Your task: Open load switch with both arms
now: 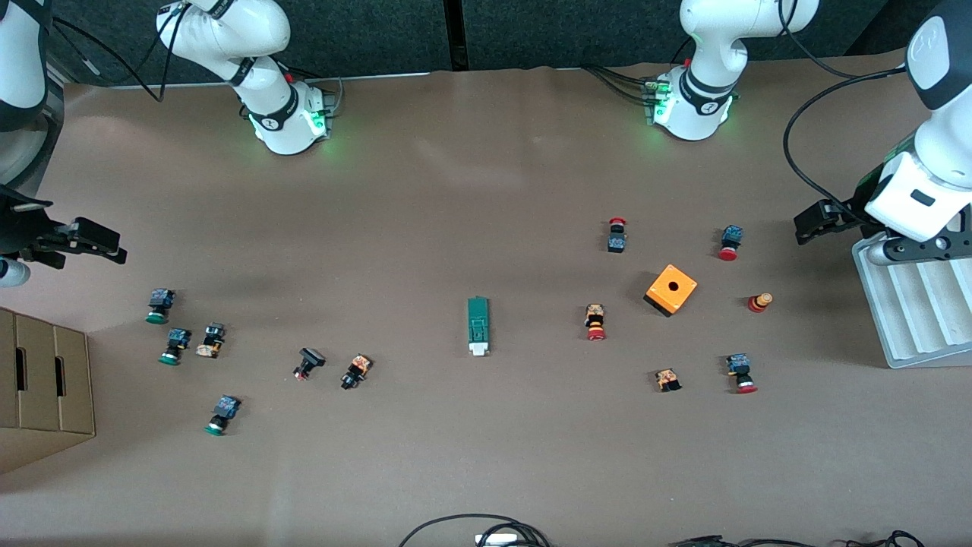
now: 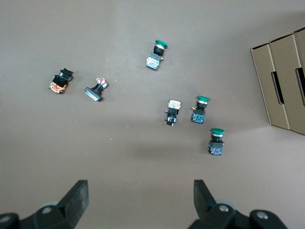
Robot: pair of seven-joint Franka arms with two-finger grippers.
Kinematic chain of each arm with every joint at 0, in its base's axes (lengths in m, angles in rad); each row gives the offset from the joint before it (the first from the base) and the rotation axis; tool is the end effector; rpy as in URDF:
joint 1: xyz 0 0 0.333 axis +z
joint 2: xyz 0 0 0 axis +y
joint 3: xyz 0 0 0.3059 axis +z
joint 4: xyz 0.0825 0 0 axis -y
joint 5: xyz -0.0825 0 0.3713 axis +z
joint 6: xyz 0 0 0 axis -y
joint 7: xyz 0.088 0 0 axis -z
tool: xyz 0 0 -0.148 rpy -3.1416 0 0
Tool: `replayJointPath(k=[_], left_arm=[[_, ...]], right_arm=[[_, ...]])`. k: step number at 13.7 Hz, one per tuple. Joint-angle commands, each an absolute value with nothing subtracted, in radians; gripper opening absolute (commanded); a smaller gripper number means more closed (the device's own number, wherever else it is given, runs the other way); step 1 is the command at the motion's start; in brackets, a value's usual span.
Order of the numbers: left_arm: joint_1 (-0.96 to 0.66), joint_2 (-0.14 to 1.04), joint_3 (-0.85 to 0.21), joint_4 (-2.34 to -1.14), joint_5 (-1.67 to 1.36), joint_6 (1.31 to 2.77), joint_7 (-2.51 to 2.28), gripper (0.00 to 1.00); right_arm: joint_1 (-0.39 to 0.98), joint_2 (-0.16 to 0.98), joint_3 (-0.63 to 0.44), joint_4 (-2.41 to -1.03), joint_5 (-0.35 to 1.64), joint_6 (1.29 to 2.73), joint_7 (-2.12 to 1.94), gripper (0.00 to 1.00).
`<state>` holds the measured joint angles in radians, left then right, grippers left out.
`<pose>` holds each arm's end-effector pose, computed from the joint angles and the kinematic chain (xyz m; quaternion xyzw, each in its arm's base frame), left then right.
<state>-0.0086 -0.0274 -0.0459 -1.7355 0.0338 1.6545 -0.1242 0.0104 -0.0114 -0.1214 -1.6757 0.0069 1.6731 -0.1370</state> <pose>0.5326 -0.0245 0.5195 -0.9989 -0.0330 0.0251 0.0197 0.5424 -0.0598 0.5400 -0.9999 -0.0127 -0.0048 0.0035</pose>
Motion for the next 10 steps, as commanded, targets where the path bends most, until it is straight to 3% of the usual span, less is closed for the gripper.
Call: replayJointPath(k=[1,10], left_arm=[[-0.011,-0.017,-0.046,-1.706,0.02,1.632,-0.132,1.0],[-0.012,-0.017,-0.078,-1.695,0.018,1.632,-0.164,1.0]], right_arm=[[0.017,-0.011,-0.123,-1.663,-0.002,1.66,-0.123,1.0],[0.017,-0.011,-0.124,-1.663,-0.002,1.66,-0.123,1.0]])
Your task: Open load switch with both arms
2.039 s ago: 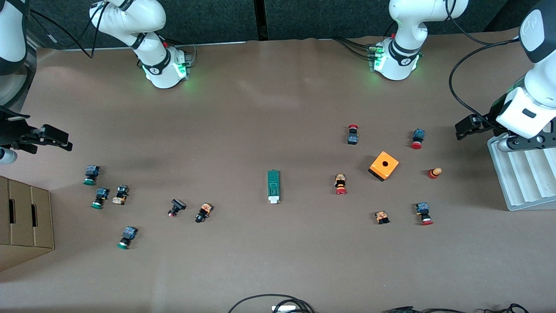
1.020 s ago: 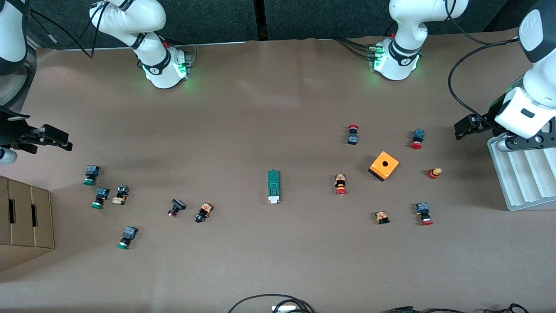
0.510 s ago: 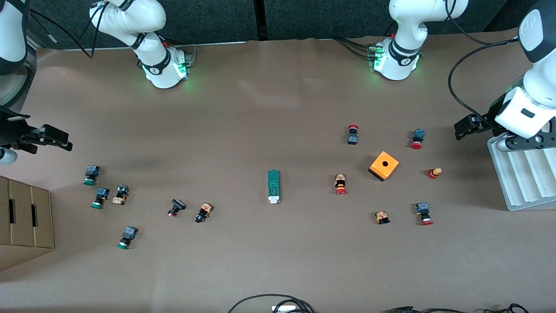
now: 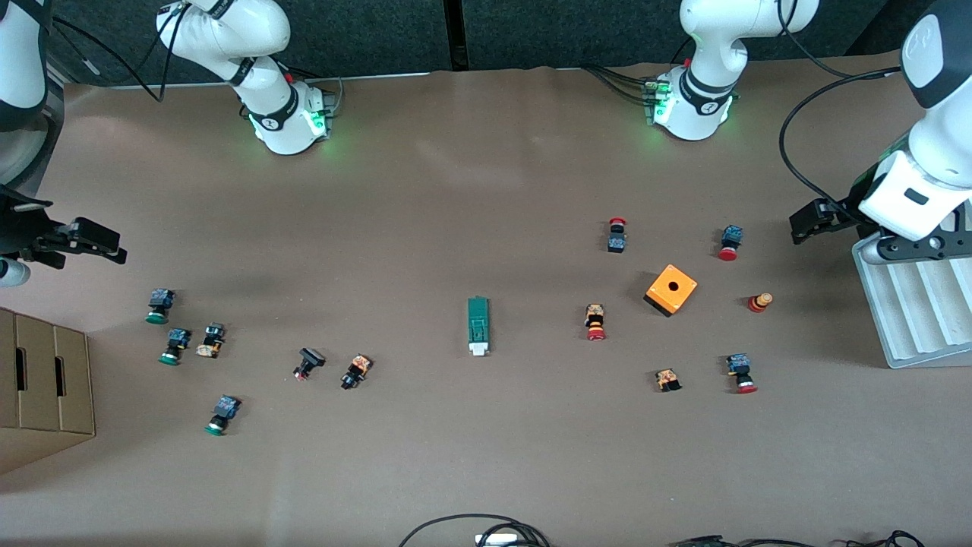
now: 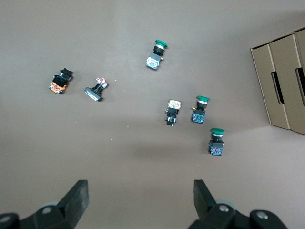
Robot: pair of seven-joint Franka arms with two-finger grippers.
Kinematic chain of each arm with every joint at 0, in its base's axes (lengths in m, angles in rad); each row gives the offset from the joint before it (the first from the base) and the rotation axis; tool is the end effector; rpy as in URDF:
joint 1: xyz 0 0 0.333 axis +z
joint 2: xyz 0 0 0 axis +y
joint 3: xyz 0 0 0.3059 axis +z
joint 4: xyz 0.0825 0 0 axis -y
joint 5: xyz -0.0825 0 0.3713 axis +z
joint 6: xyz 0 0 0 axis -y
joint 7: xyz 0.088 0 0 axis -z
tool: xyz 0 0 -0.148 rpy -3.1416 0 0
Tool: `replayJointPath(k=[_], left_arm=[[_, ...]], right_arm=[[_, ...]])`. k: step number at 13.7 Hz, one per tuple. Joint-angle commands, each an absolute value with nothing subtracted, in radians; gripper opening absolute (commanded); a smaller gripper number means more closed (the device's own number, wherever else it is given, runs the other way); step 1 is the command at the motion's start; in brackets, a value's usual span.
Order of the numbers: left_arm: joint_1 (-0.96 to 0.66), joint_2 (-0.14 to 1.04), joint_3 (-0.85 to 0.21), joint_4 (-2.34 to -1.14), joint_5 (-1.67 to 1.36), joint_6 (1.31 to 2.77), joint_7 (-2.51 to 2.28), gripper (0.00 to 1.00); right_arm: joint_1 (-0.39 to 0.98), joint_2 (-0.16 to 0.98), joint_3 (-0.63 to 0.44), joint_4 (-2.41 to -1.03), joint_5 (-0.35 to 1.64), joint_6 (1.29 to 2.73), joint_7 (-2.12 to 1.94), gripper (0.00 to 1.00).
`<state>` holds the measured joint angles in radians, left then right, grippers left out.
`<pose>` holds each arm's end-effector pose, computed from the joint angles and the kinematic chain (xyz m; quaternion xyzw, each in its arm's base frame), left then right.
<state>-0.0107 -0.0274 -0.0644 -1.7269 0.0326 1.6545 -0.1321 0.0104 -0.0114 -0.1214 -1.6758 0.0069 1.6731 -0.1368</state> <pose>0.5330 -0.0358 0.5234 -0.9992 -0.0268 0.0206 0.0193 0.5424 -0.0598 0.5400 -0.9999 -0.0126 -0.0048 0.0036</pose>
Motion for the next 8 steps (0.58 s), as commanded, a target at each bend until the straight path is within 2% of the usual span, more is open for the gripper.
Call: replayJointPath(k=[1,8], left_arm=[[-0.012,-0.017,-0.09,-1.694,0.018,1.632,-0.19,1.0],[-0.012,-0.015,-0.211,-1.678,0.018,1.637,-0.402,1.0]], right_arm=[[0.017,-0.011,-0.124,-1.663,-0.002,1.66,-0.123,1.0],[0.017,-0.009,-0.124,-1.663,-0.003,1.66,-0.124,1.0]])
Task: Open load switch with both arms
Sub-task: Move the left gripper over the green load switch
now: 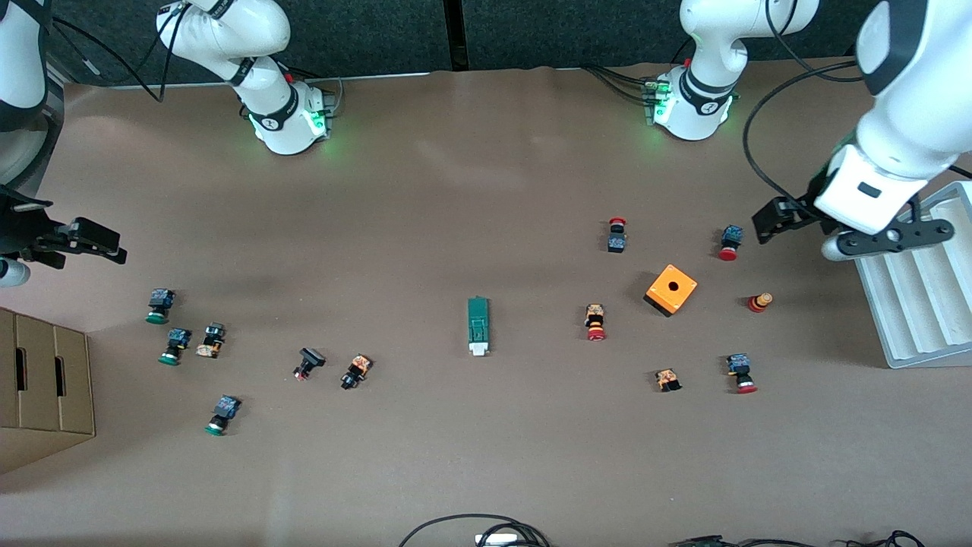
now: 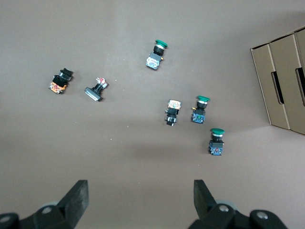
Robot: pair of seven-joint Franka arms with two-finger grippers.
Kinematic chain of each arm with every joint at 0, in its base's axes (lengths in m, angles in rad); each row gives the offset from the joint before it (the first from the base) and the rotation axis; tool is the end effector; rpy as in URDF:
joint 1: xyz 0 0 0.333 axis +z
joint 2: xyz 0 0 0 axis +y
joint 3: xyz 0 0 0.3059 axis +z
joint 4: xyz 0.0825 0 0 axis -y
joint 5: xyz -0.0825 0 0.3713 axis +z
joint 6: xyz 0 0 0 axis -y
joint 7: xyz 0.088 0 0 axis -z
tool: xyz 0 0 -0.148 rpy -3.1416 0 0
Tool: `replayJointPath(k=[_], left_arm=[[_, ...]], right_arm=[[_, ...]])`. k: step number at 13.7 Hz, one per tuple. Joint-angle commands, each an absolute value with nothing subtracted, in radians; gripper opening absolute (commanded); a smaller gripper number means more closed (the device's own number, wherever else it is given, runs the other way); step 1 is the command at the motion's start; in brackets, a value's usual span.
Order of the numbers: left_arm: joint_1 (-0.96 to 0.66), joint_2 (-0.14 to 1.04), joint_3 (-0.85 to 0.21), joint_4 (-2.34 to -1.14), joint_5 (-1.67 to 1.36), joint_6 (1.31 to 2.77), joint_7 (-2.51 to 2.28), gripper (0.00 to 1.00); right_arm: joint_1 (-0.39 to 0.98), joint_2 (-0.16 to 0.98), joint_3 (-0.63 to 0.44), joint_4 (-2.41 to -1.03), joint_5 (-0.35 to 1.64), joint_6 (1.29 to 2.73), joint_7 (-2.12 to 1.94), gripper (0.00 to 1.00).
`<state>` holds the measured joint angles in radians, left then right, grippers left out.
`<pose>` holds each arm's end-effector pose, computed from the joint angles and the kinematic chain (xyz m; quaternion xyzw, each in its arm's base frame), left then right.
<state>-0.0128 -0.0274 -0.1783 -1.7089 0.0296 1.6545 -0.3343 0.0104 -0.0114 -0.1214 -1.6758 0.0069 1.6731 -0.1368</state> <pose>0.5271 -0.0987 0.5315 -0.9973 -0.0702 0.0088 0.0201 0.5424 -0.0598 0.5400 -0.9999 -0.0126 -0.0048 0.0036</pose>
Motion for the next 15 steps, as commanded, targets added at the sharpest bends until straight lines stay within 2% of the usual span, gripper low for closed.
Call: replayJointPath(k=[1,6,10,15], left_arm=[[-0.012,-0.015,-0.23,-1.678,0.018,1.641,-0.434,1.0],[-0.014,0.031,-0.349,-1.634,0.02,1.661,-0.627,1.0],[-0.014,0.069,-0.466,-1.634,0.035,1.739,-0.829,1.0],[-0.072,0.127,-0.54,-1.635,0.131,1.838,-1.035,1.0]], right_arm=[[0.017,-0.009,-0.124,-1.663,-0.003,1.66,-0.124,1.0],[0.017,-0.009,-0.124,-1.663,-0.003,1.66,-0.126,1.0],[0.017,-0.008,-0.124,-1.663,-0.003,1.658,-0.129,1.0],[0.017,-0.008,-0.124,-1.663,-0.005,1.658,-0.129,1.0]])
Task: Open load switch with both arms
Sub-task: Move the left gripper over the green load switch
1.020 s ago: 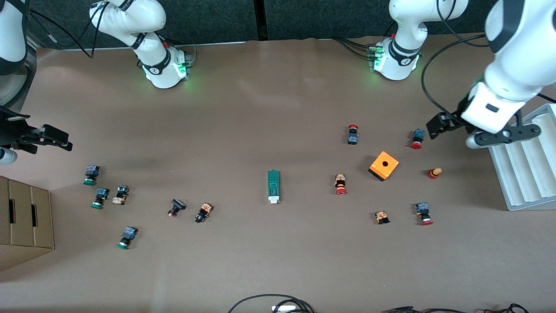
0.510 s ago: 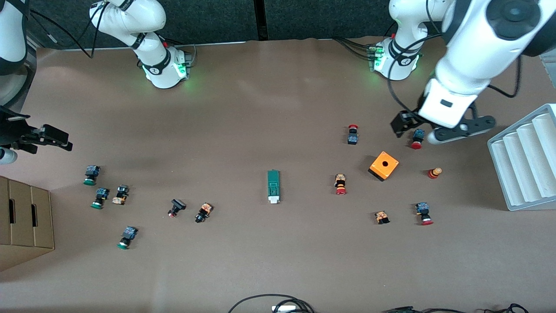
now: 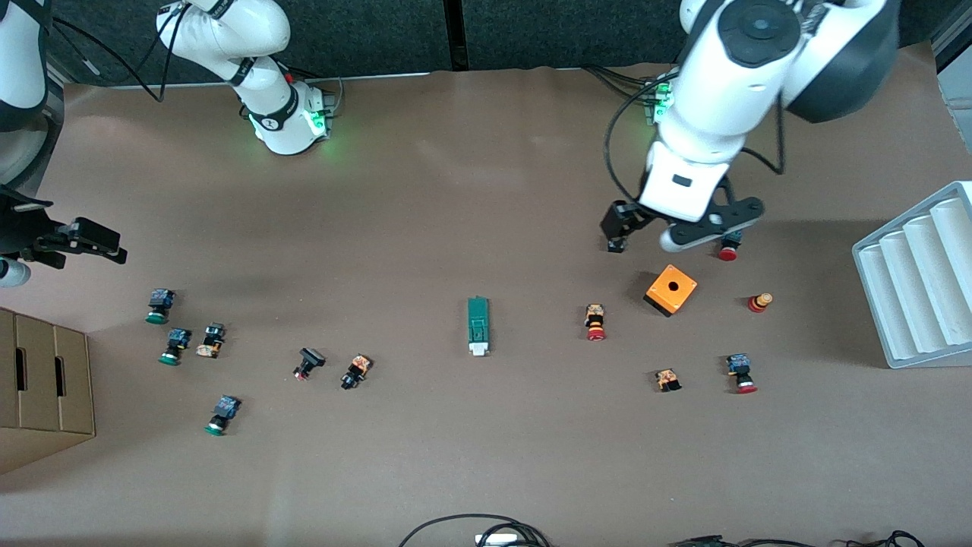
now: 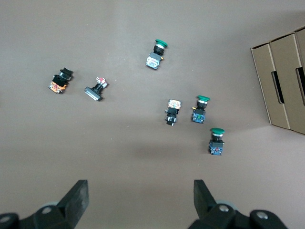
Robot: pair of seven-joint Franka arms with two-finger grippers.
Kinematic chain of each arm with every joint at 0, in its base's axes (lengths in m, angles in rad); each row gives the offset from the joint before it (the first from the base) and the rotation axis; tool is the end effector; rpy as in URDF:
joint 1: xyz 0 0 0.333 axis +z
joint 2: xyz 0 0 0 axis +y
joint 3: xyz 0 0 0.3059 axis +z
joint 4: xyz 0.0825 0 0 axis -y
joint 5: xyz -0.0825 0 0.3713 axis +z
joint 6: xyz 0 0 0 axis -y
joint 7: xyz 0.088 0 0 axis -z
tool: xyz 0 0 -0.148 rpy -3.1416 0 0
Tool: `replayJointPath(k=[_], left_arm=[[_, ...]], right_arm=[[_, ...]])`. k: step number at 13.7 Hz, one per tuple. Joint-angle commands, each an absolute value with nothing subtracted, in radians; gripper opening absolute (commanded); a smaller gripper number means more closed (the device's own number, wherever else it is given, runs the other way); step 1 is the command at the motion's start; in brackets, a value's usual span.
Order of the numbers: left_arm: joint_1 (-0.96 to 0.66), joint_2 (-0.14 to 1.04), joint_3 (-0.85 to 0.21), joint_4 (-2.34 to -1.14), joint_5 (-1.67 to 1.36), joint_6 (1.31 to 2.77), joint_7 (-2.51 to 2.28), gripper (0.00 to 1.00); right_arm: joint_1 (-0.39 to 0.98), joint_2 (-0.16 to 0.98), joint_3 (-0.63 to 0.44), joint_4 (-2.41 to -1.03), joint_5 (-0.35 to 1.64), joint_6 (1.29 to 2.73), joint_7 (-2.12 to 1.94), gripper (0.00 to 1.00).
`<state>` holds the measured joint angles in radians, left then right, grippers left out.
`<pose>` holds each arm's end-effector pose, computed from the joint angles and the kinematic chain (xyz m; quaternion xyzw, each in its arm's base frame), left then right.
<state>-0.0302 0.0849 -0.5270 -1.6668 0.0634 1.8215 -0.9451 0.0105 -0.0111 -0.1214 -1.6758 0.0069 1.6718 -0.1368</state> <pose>0.5045 -0.2953 0.5101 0.9813 0.1877 0.0364 0.0207 0.5423 -0.0597 0.5397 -0.9999 -0.0126 -0.0040 0.0036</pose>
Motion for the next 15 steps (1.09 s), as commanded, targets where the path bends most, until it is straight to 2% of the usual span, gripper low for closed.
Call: replayJointPath(k=[1,4,10,15], left_arm=[[-0.121,0.138,-0.538,-1.635,0.17,1.845,-1.104,1.0],[-0.231,0.195,-0.54,-1.634,0.287,1.856,-1.262,1.0],[-0.333,0.32,-0.538,-1.652,0.409,2.117,-1.445,1.0],[-0.442,0.428,-0.538,-1.66,0.681,2.129,-1.54,1.0]], right_arm=[[0.017,-0.008,-0.124,-1.663,-0.005,1.658,-0.129,1.0],[0.017,-0.006,-0.126,-1.663,-0.008,1.657,-0.13,1.0],[0.003,0.0,-0.129,-1.663,-0.005,1.657,-0.129,1.0],[0.006,0.041,-0.13,-1.663,-0.006,1.655,-0.123,1.0]])
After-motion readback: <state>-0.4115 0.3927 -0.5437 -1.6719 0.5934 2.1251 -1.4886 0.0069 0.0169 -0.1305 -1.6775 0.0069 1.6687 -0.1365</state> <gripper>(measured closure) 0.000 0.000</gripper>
